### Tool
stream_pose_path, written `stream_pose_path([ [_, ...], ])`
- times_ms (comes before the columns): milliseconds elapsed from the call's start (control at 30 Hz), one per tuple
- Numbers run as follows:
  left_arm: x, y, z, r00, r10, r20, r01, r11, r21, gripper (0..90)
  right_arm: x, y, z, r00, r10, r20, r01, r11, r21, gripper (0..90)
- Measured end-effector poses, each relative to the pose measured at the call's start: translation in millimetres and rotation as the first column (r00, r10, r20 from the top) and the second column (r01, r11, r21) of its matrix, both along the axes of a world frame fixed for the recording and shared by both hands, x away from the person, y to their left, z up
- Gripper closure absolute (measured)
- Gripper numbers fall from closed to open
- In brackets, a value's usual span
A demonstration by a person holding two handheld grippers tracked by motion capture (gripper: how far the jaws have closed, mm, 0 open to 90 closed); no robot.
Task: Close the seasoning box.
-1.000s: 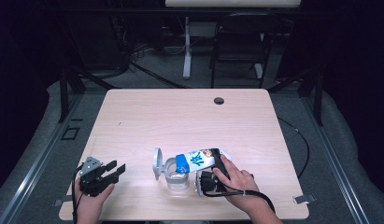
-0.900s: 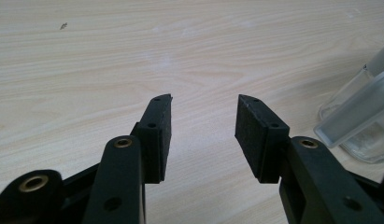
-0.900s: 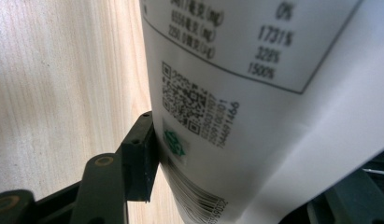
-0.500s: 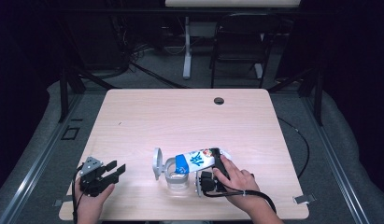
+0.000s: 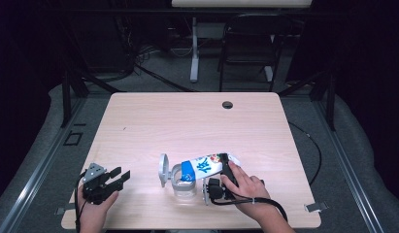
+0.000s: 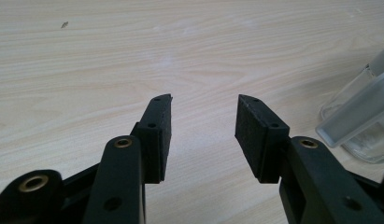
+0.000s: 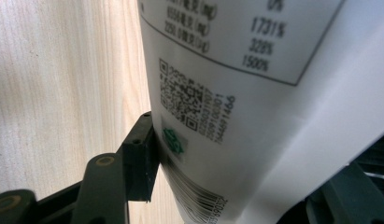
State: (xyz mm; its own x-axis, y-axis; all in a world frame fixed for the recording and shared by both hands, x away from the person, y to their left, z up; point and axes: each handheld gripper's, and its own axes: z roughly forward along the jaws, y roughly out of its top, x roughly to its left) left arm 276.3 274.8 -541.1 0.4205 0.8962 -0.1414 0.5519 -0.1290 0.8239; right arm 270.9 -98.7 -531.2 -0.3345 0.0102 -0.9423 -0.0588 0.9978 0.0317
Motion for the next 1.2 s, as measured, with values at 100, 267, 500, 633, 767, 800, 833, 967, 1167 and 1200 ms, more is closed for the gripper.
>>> stream_pose_path([
  [100, -0.1, 0.2, 0.2, 1.0000, 0.002, 0.001, -0.002, 1.0000, -0.002, 56.3, 0.1, 0.2, 0.0, 1.0000, -0.002, -0.002, 0.002, 1.0000, -0.003, 42.9],
  [267, 0.0, 0.4, 0.1, 1.0000, 0.002, 0.002, -0.002, 1.0000, -0.003, 56.3, 0.0, 0.9, 0.3, 1.0000, -0.006, 0.002, 0.007, 0.9999, -0.011, 42.9],
  [500, -0.1, 0.7, 0.3, 1.0000, 0.003, 0.003, -0.003, 1.0000, -0.004, 56.2, -0.2, 1.4, 1.0, 0.9999, -0.013, 0.007, 0.013, 0.9997, -0.019, 43.0],
  [633, -0.2, 0.5, 0.4, 1.0000, 0.003, 0.003, -0.003, 1.0000, -0.004, 56.2, 0.5, 1.6, 0.6, 1.0000, -0.004, 0.006, 0.004, 0.9999, -0.012, 43.0],
  [767, -0.2, 0.3, 0.7, 1.0000, 0.002, 0.002, -0.002, 1.0000, -0.002, 56.3, 0.2, 1.9, 1.5, 0.9998, -0.001, 0.021, 0.002, 0.9996, -0.028, 43.1],
  [800, -0.2, 0.3, 0.7, 1.0000, 0.002, 0.003, -0.002, 1.0000, -0.003, 56.2, -0.2, 2.0, 2.2, 0.9997, -0.007, 0.024, 0.008, 0.9992, -0.039, 43.1],
  [833, -0.2, 0.5, 0.8, 1.0000, 0.002, 0.003, -0.002, 1.0000, -0.003, 56.3, -0.4, 2.1, 2.4, 0.9997, -0.010, 0.023, 0.011, 0.9991, -0.040, 43.1],
  [967, -0.1, 1.3, 0.6, 1.0000, 0.003, 0.003, -0.003, 1.0000, -0.006, 56.3, -0.3, 2.2, 2.5, 0.9997, -0.007, 0.025, 0.008, 0.9990, -0.043, 43.1],
  [1167, -0.2, 1.7, 0.9, 1.0000, 0.004, 0.005, -0.004, 1.0000, -0.005, 56.3, -0.9, 2.6, 2.8, 0.9995, -0.010, 0.029, 0.011, 0.9986, -0.052, 43.2],
  [1200, -0.2, 1.6, 1.0, 1.0000, 0.003, 0.004, -0.003, 1.0000, -0.004, 56.2, -1.4, 3.3, 4.3, 0.9993, -0.014, 0.034, 0.017, 0.9974, -0.070, 43.2],
])
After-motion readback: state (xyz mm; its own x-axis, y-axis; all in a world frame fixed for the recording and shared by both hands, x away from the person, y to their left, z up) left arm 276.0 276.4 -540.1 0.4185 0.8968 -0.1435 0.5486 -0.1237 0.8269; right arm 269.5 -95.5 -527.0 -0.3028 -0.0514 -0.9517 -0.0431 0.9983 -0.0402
